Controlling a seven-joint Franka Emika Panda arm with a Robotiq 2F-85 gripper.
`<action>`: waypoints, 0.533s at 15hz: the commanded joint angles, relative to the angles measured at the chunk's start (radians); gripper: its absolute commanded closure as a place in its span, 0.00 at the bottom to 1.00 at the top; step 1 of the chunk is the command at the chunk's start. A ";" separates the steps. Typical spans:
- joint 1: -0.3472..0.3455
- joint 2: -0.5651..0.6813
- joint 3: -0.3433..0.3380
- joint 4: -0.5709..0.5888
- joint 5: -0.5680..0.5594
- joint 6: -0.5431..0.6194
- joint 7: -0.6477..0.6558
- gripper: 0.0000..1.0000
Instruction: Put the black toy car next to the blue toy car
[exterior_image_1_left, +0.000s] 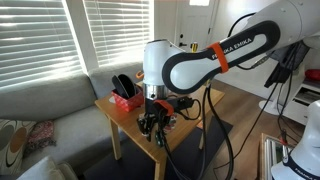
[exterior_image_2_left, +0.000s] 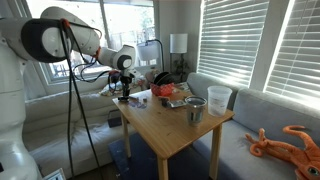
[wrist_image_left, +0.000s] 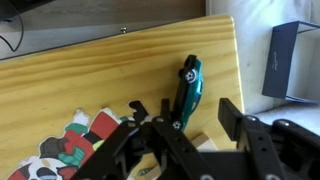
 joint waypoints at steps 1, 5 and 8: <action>0.041 0.045 -0.035 0.089 -0.007 -0.145 0.052 0.78; 0.049 0.030 -0.057 0.089 -0.016 -0.212 0.101 1.00; 0.048 -0.080 -0.084 -0.029 -0.041 -0.086 0.203 0.96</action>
